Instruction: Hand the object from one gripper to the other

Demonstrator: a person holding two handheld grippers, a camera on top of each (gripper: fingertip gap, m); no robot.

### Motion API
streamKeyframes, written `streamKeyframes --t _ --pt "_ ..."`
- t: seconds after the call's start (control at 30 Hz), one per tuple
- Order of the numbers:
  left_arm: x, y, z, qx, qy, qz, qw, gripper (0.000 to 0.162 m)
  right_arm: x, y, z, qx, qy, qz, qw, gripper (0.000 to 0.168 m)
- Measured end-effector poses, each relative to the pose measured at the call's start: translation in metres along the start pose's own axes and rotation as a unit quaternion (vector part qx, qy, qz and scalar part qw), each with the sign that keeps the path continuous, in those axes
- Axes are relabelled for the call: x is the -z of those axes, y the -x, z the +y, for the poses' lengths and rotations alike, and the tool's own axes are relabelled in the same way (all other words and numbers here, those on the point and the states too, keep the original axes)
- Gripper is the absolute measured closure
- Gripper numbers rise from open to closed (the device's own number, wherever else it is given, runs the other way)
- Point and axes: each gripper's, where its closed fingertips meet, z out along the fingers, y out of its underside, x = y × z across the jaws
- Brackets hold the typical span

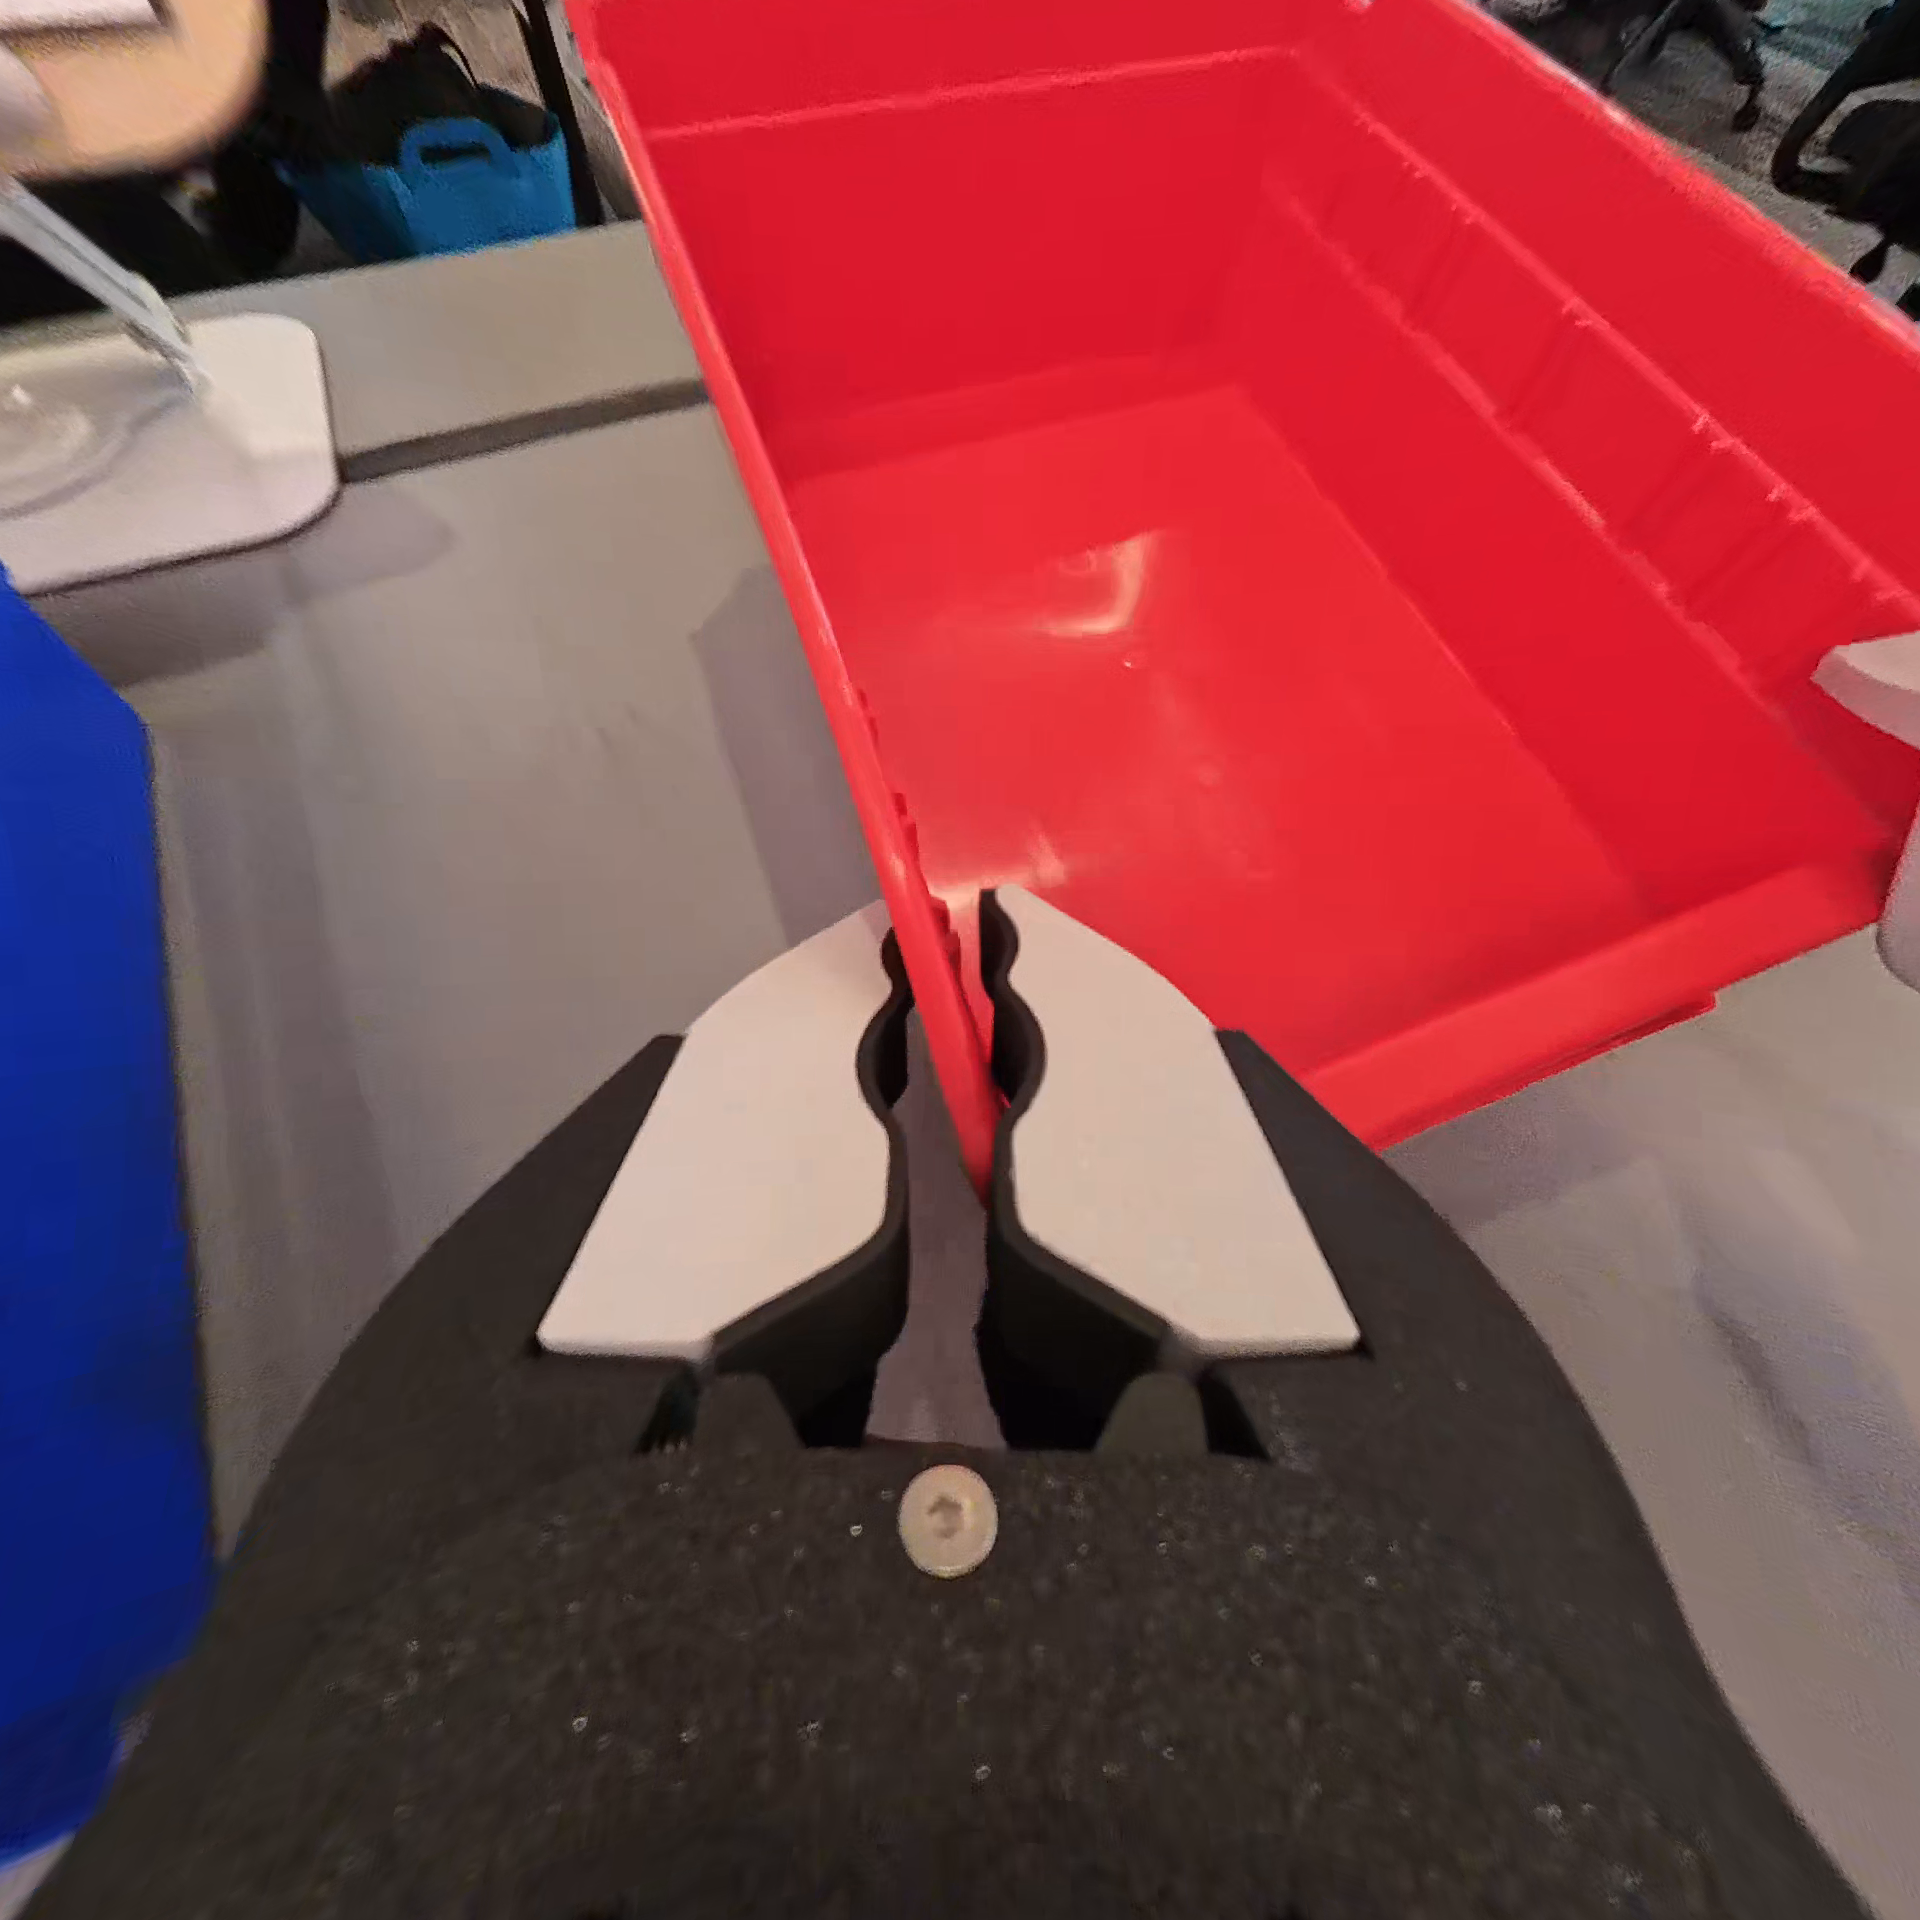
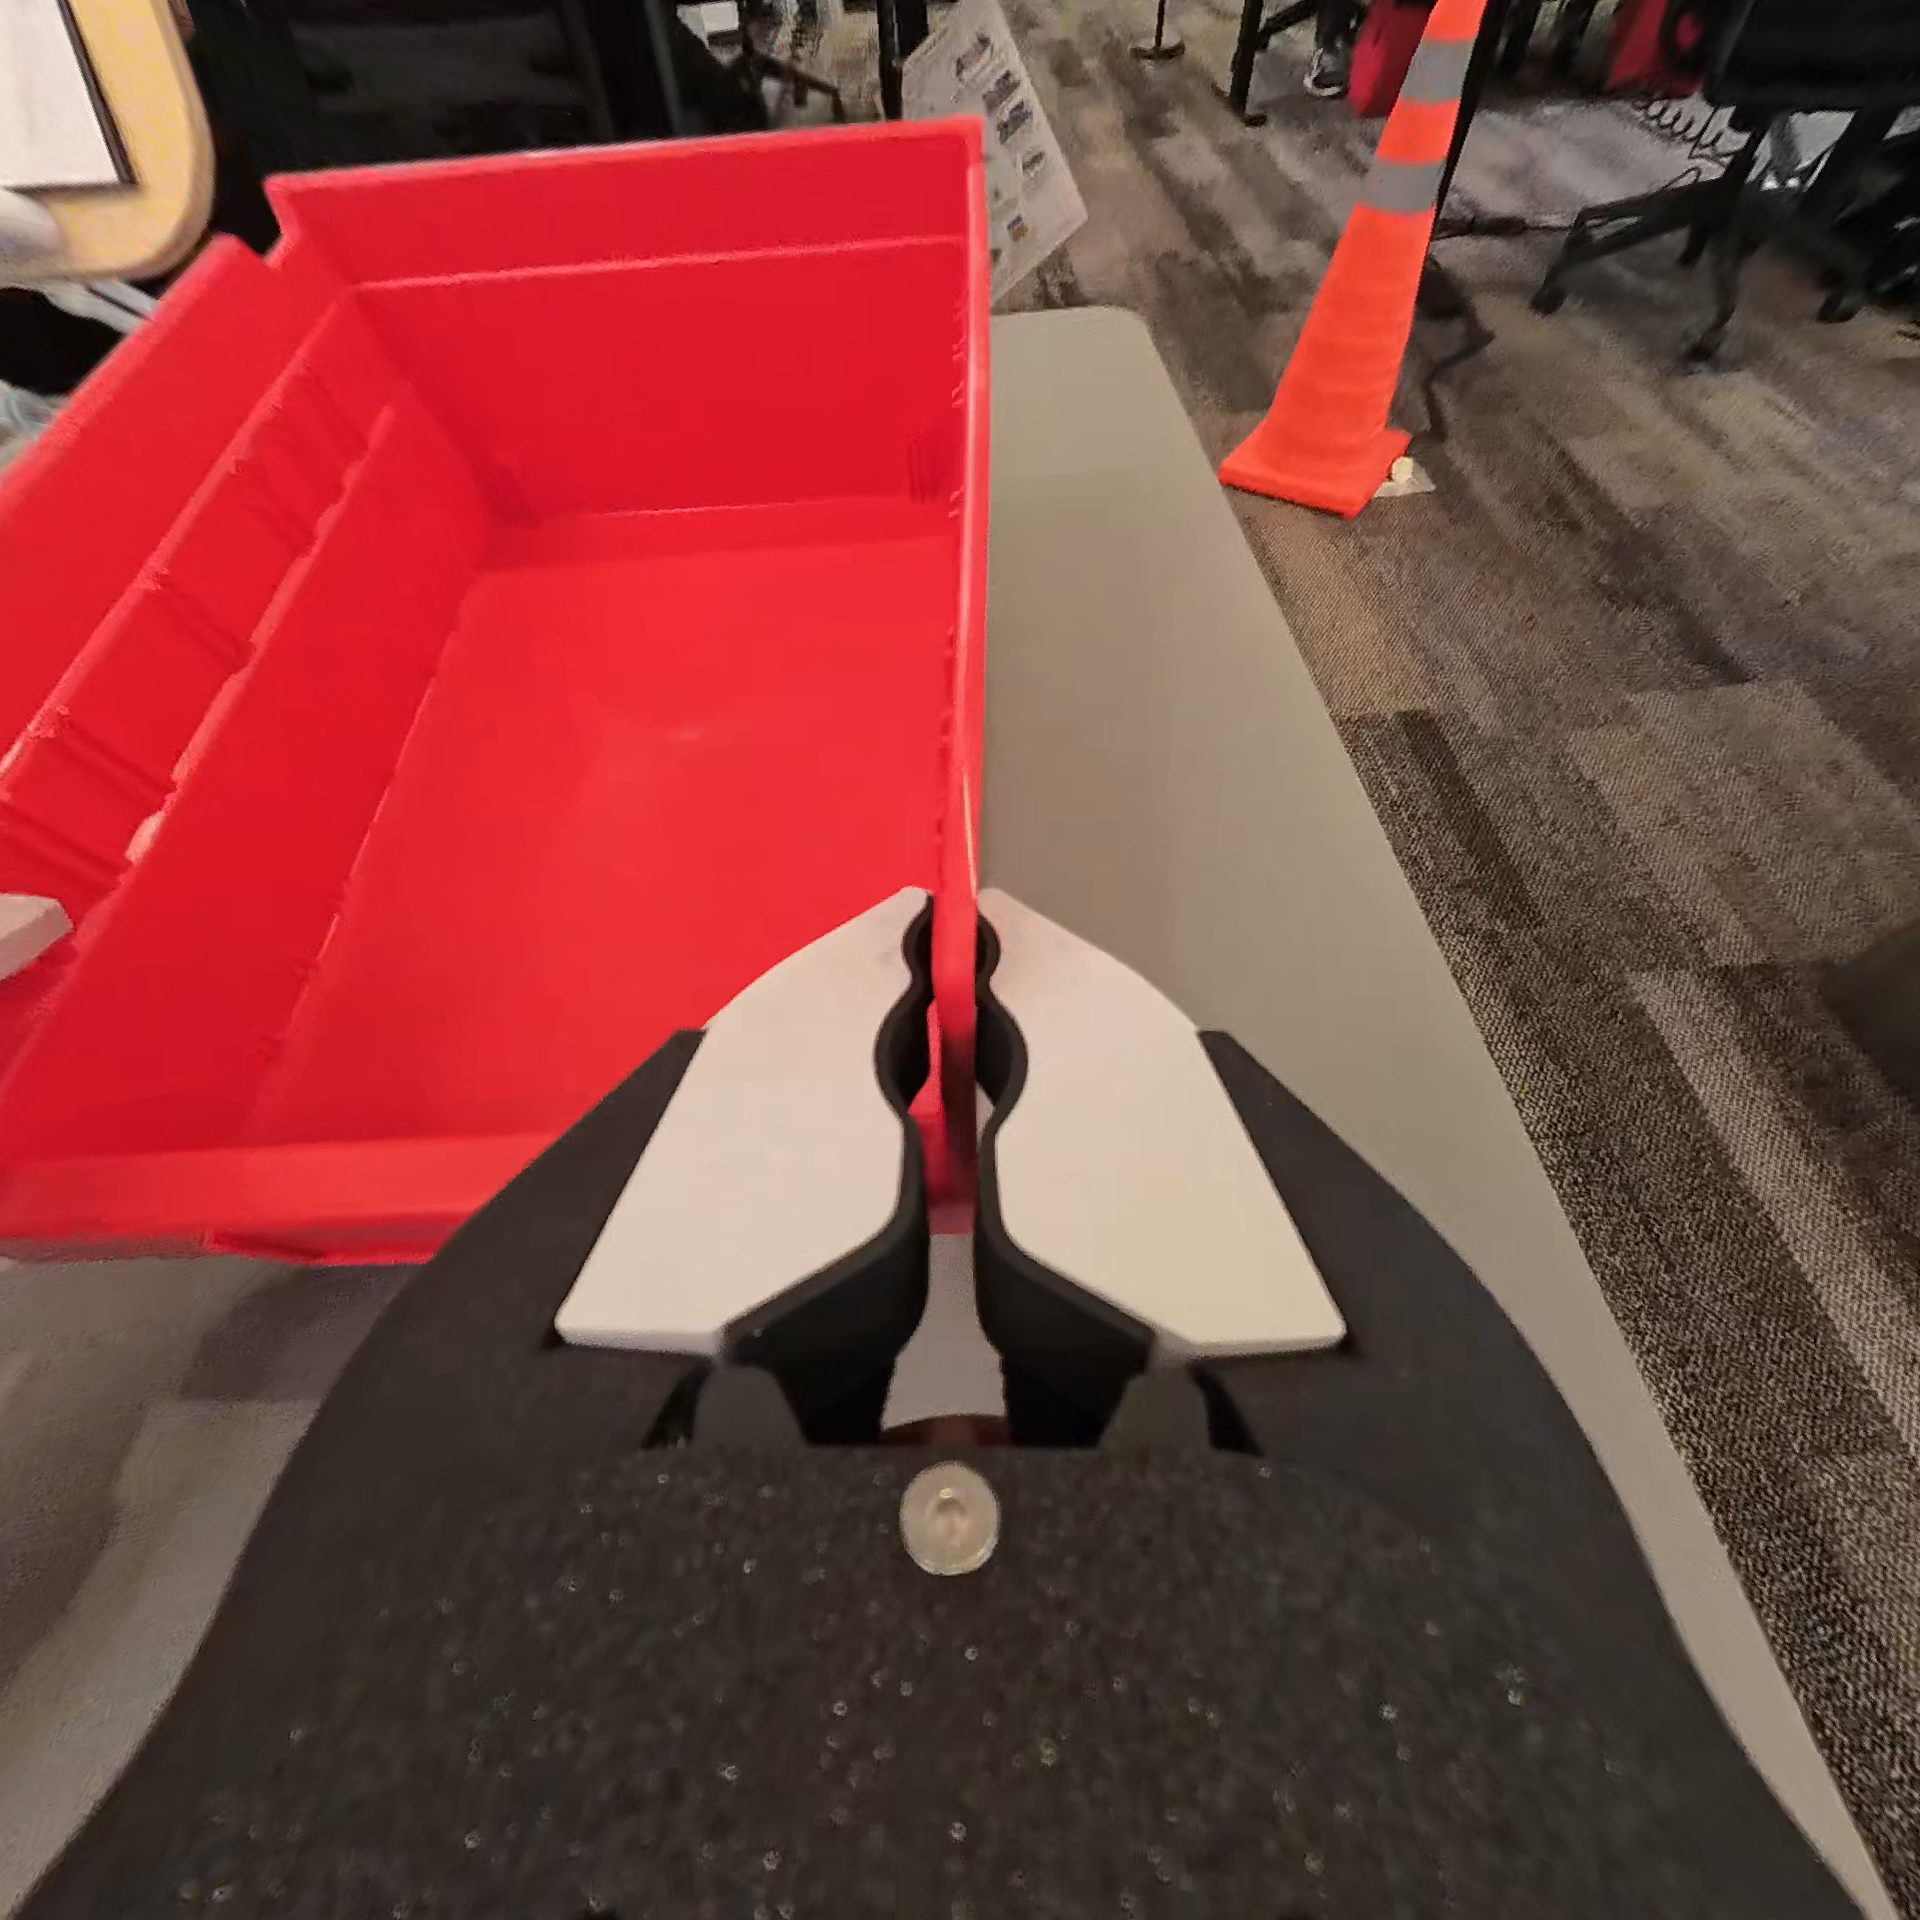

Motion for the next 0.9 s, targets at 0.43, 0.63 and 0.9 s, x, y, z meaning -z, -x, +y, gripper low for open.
streamKeyframes --t 0.43,0.63,0.9 --pt "0.006 -0.001 0.013 0.049 0.034 0.062 0.996 0.132 -0.014 0.008 0.018 -0.031 0.025 -0.039 0.998 0.165" --pt "0.097 0.039 -0.036 0.002 -0.01 0.122 0.992 0.09 0.039 -0.003 -0.05 0.082 -0.097 0.063 0.99 0.146" --pt "0.194 0.263 0.006 -0.012 -0.007 -0.047 0.999 0.073 0.077 0.134 -0.112 0.122 -0.151 -0.028 0.981 0.129"
